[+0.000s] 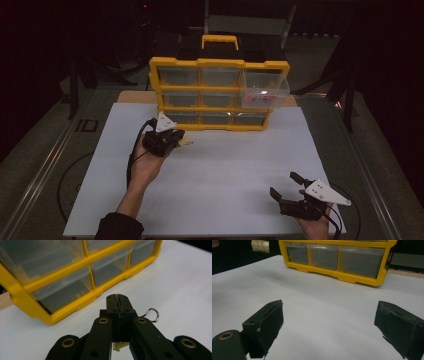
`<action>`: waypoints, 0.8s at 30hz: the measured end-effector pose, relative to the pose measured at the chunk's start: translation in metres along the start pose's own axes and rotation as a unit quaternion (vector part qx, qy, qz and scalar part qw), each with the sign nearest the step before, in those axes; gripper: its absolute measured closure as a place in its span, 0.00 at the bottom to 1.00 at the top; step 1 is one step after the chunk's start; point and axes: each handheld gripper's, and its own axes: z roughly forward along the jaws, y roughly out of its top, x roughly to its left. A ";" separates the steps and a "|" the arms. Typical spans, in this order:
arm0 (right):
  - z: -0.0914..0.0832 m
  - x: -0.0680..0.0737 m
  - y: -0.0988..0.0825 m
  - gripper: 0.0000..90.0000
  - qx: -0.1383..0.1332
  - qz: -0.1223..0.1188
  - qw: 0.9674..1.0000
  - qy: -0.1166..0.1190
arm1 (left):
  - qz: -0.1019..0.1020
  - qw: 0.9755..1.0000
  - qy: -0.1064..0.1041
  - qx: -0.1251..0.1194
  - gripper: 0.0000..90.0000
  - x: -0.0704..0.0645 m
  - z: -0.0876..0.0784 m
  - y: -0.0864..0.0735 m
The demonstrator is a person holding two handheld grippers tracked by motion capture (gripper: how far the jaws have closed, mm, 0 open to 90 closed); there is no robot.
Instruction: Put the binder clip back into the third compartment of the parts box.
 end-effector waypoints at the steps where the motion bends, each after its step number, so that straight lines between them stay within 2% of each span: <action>1: 0.000 0.000 0.000 0.09 0.000 0.000 1.000 0.000 | -0.003 1.000 -0.004 -0.004 1.00 0.001 -0.001 0.004; 4: 0.000 0.000 0.000 0.09 -0.001 0.000 1.000 0.000 | -0.008 1.000 -0.019 -0.016 1.00 0.003 -0.004 0.014; 13: 0.000 0.000 0.000 0.09 -0.001 0.000 1.000 0.000 | -0.005 0.998 -0.043 -0.037 1.00 0.012 -0.012 0.047; 23: 0.000 -0.001 0.000 0.09 -0.002 0.001 1.000 0.001 | 0.013 0.996 -0.068 -0.058 1.00 0.025 -0.018 0.089; 24: 0.000 -0.001 0.000 0.09 -0.002 0.001 1.000 0.001 | 0.013 0.996 -0.068 -0.058 1.00 0.025 -0.018 0.089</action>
